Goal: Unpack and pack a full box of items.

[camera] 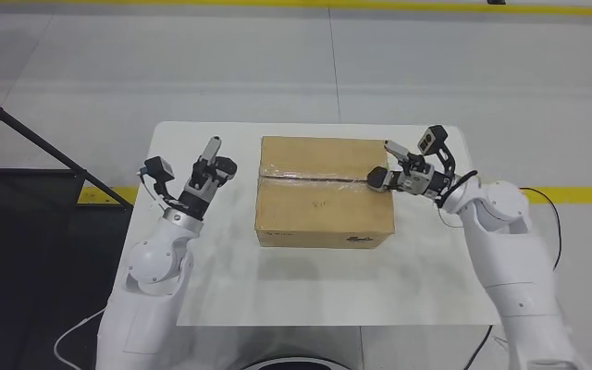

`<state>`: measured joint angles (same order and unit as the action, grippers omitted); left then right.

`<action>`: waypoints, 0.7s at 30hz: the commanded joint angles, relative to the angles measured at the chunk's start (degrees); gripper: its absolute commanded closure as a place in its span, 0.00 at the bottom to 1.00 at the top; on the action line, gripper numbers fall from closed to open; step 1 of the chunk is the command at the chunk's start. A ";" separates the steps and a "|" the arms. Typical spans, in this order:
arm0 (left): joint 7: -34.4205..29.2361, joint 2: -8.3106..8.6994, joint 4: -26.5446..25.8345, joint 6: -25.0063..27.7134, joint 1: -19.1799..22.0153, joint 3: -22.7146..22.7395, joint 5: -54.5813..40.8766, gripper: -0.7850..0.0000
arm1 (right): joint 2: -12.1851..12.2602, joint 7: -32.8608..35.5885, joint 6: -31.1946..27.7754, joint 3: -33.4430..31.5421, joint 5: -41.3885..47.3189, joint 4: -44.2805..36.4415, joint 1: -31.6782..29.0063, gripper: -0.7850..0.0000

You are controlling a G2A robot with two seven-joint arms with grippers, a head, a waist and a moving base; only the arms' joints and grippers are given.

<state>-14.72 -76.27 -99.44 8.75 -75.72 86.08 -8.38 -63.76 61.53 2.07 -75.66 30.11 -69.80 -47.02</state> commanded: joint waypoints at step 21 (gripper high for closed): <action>0.81 0.20 -0.90 -0.76 0.05 -0.83 0.97 0.00 | 1.67 -0.93 -1.39 -6.09 3.20 1.03 -4.64 0.00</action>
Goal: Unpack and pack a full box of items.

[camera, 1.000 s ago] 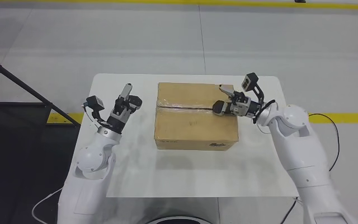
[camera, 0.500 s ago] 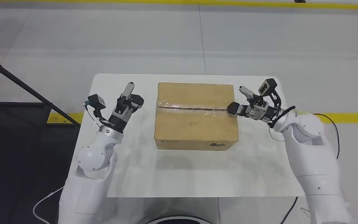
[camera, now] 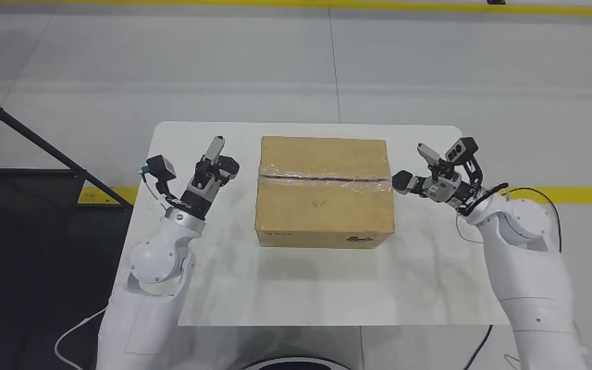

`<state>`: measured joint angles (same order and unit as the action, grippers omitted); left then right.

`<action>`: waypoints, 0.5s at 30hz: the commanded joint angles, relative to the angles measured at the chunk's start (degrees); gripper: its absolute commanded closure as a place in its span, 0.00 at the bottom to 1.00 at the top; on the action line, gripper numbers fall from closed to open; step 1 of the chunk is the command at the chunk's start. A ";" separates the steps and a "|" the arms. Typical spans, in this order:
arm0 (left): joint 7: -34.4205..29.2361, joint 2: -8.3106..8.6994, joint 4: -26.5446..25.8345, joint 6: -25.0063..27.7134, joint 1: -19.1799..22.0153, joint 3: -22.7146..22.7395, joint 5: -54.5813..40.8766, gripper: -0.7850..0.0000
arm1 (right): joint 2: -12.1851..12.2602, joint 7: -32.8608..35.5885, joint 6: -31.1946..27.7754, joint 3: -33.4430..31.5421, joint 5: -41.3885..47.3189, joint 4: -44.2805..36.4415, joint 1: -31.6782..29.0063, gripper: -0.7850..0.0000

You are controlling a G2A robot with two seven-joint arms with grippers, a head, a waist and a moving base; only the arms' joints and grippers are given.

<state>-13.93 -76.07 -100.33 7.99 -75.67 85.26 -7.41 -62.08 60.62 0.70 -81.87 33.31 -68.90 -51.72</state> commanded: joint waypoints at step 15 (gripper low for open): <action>0.43 0.17 -0.11 -0.05 -0.07 0.20 -0.23 0.00 | -0.06 -2.18 1.07 2.16 -1.17 2.57 1.43 0.00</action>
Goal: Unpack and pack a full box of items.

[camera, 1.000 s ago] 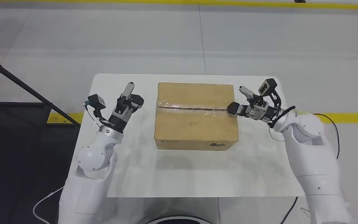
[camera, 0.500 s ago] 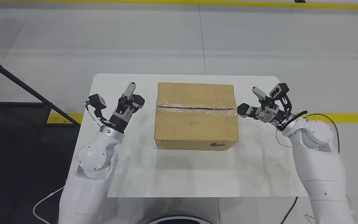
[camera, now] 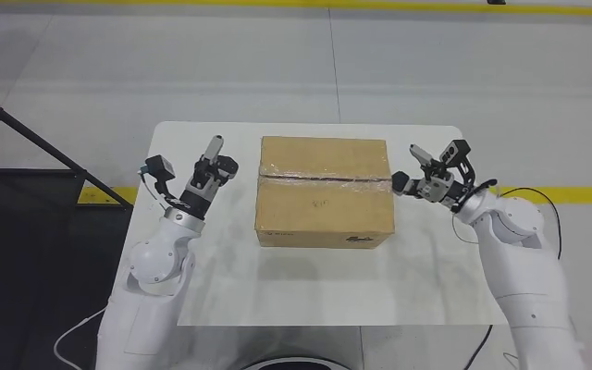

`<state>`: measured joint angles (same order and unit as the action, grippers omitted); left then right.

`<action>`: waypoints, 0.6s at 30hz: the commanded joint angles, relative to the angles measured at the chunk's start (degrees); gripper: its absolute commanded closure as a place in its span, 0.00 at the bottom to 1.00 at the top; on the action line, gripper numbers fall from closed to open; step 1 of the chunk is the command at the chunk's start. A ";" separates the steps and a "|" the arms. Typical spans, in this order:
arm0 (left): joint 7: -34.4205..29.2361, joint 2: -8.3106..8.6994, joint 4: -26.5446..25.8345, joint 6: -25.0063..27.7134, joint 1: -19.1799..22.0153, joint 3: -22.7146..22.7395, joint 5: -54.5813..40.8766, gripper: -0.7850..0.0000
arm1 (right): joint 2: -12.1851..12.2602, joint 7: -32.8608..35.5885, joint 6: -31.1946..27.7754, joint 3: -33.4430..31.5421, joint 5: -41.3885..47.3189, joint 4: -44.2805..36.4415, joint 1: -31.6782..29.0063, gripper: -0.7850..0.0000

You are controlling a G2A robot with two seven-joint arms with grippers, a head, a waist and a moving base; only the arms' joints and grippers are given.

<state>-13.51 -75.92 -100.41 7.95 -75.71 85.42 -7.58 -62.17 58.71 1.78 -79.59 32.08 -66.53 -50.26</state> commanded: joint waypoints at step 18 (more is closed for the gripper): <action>0.41 0.55 -1.73 0.16 -1.48 4.22 -2.04 0.00 | 0.60 -3.46 -10.48 -5.61 4.82 3.69 -2.55 0.00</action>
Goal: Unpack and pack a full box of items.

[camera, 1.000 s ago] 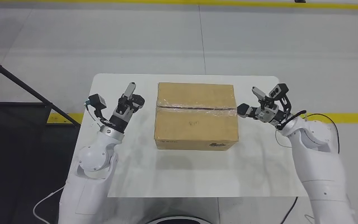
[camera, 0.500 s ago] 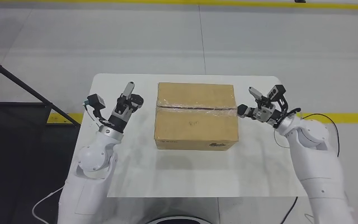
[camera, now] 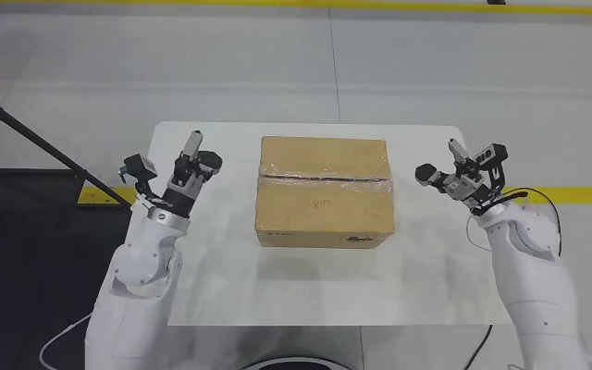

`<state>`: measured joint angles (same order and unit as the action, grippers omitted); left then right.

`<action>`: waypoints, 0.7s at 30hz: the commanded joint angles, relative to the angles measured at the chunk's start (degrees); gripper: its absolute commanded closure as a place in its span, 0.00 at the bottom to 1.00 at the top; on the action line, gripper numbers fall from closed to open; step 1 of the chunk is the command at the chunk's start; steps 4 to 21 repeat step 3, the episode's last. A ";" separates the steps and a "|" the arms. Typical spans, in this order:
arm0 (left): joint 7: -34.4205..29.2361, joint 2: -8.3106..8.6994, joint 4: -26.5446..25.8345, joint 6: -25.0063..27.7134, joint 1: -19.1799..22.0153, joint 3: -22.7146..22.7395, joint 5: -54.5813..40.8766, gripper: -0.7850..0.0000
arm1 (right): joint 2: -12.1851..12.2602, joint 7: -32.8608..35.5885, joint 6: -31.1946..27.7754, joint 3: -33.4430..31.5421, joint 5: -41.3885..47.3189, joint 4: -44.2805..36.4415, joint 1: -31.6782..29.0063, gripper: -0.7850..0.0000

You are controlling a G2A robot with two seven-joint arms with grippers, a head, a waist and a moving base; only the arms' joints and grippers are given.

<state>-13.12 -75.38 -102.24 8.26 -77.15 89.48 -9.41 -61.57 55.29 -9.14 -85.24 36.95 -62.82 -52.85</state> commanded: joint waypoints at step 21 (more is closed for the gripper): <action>0.03 0.02 0.10 -0.15 -0.05 0.18 -0.23 0.00 | 0.00 0.00 0.34 0.03 -0.03 -0.01 0.02 0.00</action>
